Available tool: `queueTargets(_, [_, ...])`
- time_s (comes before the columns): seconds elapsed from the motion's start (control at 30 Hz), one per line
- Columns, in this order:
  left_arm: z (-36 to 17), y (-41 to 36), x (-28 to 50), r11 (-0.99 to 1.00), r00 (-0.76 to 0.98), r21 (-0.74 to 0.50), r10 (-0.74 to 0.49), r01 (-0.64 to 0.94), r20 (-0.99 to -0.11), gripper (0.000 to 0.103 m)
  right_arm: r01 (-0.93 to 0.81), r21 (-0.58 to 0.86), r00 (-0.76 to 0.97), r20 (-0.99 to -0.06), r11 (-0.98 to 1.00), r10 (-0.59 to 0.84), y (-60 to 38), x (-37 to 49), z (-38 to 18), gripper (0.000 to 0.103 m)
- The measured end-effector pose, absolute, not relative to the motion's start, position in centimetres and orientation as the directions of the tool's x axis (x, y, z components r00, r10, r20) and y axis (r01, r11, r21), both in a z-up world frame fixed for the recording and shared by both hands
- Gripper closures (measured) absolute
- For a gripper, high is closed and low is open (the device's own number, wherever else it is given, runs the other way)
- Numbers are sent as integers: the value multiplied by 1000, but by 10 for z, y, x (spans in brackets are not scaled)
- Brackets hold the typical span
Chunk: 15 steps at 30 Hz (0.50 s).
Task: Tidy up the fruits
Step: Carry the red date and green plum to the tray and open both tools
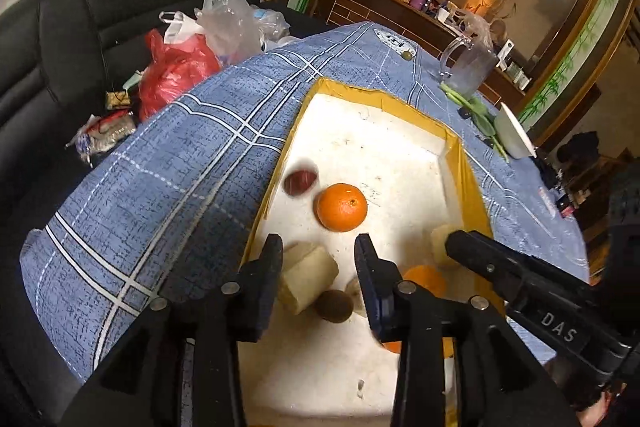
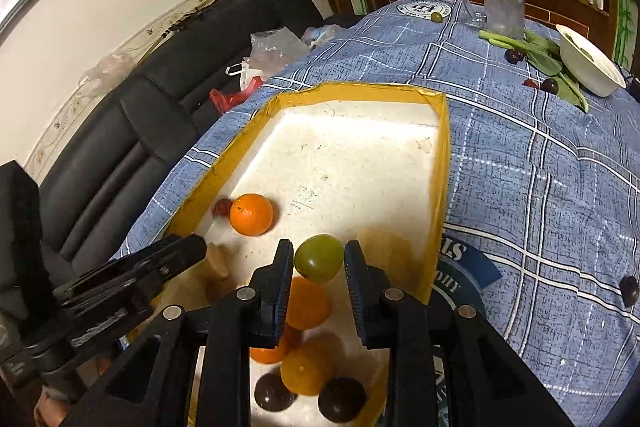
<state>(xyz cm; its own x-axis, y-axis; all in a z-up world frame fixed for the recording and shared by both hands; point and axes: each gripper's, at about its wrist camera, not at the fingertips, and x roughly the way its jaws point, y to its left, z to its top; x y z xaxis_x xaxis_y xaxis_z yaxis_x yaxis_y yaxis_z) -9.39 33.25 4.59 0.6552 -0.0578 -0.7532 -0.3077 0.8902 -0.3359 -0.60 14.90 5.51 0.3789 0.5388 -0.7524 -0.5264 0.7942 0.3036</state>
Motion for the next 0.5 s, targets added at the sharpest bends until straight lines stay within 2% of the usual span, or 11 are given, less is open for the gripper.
queueTargets(0.03, [46, 333, -95, 889, 657, -339, -60, -307, -752, 65, -529, 302, 383, -750, 793, 540, 149, -7, 56, 71])
queueTargets(0.13, [52, 331, -100, 888, 672, -346, -58, -303, -738, 51, -530, 289, 406, -739, 797, 538, 146, -11, 63, 69])
queueTargets(0.27, [60, 323, -102, 889, 690, -365, -81, -277, -719, 46, -513, 280, 444, -723, 812, 530, 128, -16, 74, 68])
queueTargets(0.3, [62, 319, -103, 893, 691, -359, -80, -270, -718, 45, -508, 279, 452, -719, 815, 528, 124, -18, 77, 65])
queueTargets(0.4, [65, 308, -103, 904, 690, -347, -85, -250, -719, 44, -483, 276, 481, -710, 831, 515, 106, -25, 81, 59])
queueTargets(0.5, [69, 294, -105, 918, 687, -324, -83, -230, -722, 44, -466, 270, 498, -707, 843, 502, 89, -34, 82, 59])
